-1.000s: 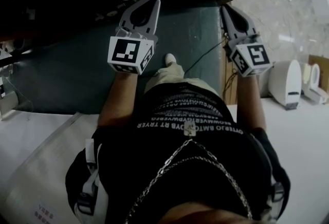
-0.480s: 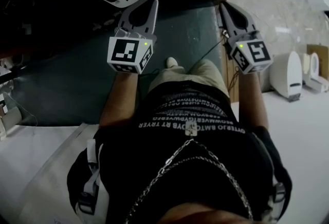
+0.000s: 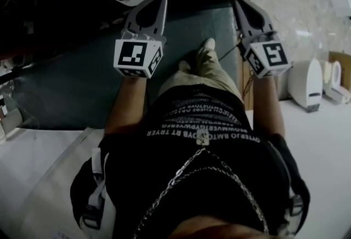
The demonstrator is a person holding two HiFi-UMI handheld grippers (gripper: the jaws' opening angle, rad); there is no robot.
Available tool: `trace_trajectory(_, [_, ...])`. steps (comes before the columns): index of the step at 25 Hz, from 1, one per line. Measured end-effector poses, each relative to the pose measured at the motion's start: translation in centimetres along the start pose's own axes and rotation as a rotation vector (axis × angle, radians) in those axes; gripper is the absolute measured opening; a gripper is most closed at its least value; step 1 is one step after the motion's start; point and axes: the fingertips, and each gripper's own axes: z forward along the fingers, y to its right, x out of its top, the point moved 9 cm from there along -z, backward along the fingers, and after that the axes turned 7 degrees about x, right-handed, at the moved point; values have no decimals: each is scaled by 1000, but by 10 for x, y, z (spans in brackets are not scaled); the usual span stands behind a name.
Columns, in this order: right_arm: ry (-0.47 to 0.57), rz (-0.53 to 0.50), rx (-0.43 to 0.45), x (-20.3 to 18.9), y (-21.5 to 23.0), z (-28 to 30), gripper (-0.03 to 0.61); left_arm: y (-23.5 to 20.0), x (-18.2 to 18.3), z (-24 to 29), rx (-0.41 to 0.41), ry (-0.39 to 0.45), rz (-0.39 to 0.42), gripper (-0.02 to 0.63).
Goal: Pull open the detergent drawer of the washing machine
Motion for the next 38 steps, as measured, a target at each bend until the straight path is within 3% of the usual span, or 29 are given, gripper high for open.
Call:
trace_trajectory(9, [-22,25,33,-5,33,30,3,-8,2,33,31,-19,32,3])
trace_trajectory(15, [-17,22,57,5,54,45,3,-16,6,53,48,-19,-22,4])
trace_trajectory(38, [-61,4,143,4,140,109,2,-27,15,149,85,-53,-43,4])
